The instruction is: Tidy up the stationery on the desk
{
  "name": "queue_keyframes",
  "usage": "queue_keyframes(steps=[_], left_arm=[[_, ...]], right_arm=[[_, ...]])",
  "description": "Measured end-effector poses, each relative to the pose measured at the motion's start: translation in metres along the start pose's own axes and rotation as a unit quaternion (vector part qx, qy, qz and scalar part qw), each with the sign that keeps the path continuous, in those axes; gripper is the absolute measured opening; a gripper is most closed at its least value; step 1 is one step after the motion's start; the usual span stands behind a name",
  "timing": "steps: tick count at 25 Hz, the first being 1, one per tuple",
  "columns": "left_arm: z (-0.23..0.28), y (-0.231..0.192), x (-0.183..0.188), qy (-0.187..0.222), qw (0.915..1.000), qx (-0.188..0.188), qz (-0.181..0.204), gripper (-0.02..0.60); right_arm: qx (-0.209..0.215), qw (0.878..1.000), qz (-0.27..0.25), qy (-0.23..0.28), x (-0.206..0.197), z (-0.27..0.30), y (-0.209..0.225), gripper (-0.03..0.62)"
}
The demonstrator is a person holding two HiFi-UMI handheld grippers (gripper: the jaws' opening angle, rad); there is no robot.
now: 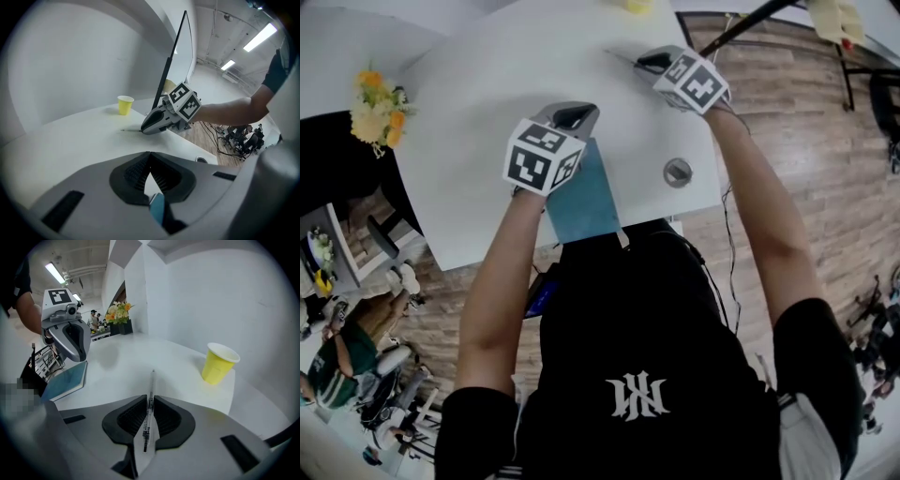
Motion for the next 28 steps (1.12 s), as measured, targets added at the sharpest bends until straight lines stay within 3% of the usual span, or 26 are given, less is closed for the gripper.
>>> queue_keyframes(steps=[10,19,28], left_arm=[[-0.063,-0.006,0.006,0.031,0.9984,0.046,0.006,0.003],[-0.145,0.018,-0.011,0.095,0.994,0.054,0.009,0.003],[-0.198,0.016,-0.079,0.124,0.9916,0.027,-0.026,0.003]], right_arm=[[-0.028,0.994,-0.05,0.087,0.071,-0.079,-0.039,0.067],[-0.019,0.98,-0.116,0.16,0.115,-0.126,-0.133,0.067],[0.008,0.988,-0.065,0.142,0.098,-0.084,-0.221,0.067]])
Point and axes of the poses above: the fingertips, and each gripper's own axes: z forward along the fingers, y to its right, x out of its top, the point moved 3 cm from there along -z, backward along the fingers, and after that the axes turned 8 degrees about x, right-handed, at the moved point
